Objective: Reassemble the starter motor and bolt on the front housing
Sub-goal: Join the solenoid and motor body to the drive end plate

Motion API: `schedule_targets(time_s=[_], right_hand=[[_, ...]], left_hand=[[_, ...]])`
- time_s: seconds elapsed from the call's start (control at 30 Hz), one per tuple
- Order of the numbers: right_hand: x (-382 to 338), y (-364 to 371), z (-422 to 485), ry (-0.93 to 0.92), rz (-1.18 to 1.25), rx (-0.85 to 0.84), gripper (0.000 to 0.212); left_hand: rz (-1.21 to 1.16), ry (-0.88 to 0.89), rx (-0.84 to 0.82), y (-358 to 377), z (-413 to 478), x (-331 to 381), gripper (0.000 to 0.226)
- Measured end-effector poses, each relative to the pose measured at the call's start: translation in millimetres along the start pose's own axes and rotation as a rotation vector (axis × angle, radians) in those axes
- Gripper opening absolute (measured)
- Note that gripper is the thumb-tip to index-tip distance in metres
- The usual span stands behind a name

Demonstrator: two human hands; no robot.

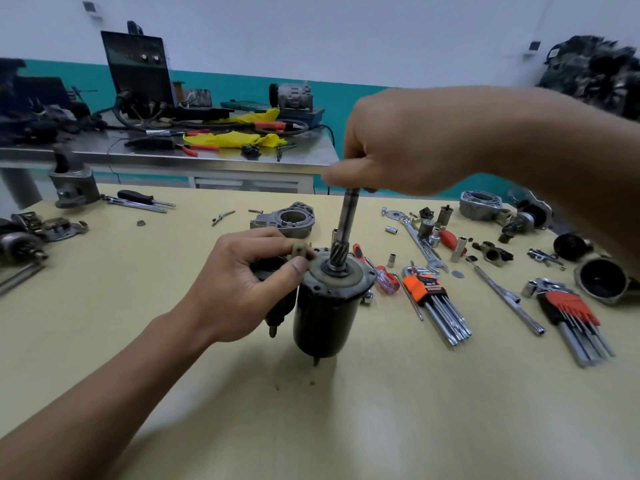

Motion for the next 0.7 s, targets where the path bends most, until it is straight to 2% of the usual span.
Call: schedule_targets(time_s=[0.1,0.17,0.23,0.3,0.37,0.4,0.5,0.6,0.7], right_hand=[[-1.4,-2.7,0.5,-0.04,0.018,-0.005,0.046],[5.3,0.3,-6.7,-0.034,0.2,0.082,0.034],[17.9,18.0,-26.0,0.048,0.557,0.291,0.051],[21.9,65.7,-51.7,0.187,0.932,0.5,0.07],[-3.1,132.2,-69.7,0.281,1.195,0.557,0.083],[-22.2,160.8,-71.1,0.305,1.268,0.531,0.088],[-62.9,208.2,-52.9,0.321,1.251,0.449,0.084],[-61.1,206.6,-30.8,0.433,1.154,0.573,0.065],[-58.9,201.6,-15.7,0.432,1.159,0.594,0.046]], left_hand=[[-0.023,-0.004,-0.009,-0.3,-1.8,-2.1,0.019],[-0.044,-0.025,-0.007,-1.6,-1.3,-6.1,0.028],[-0.085,-0.075,0.011,-4.6,0.9,-13.0,0.03],[-0.143,-0.147,0.042,-7.8,2.6,-21.1,0.03],[-0.238,-0.217,0.039,-6.0,4.0,-29.4,0.028],[-0.295,-0.254,0.035,-3.9,5.4,-34.4,0.025],[-0.43,-0.33,0.059,0.5,8.5,-47.7,0.021],[-0.5,-0.403,0.106,-0.2,10.3,-57.3,0.036],[-0.473,-0.485,0.192,-2.7,10.2,-61.9,0.037]])
Point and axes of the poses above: each hand's wrist, its own z-axis towards the middle knuckle, its own y-axis out of the palm, x = y × z, the point moved 4 cm from there along z, towards the middle knuckle, and after that the axes turned 11 degrees about -y, right-handed, at the moved point
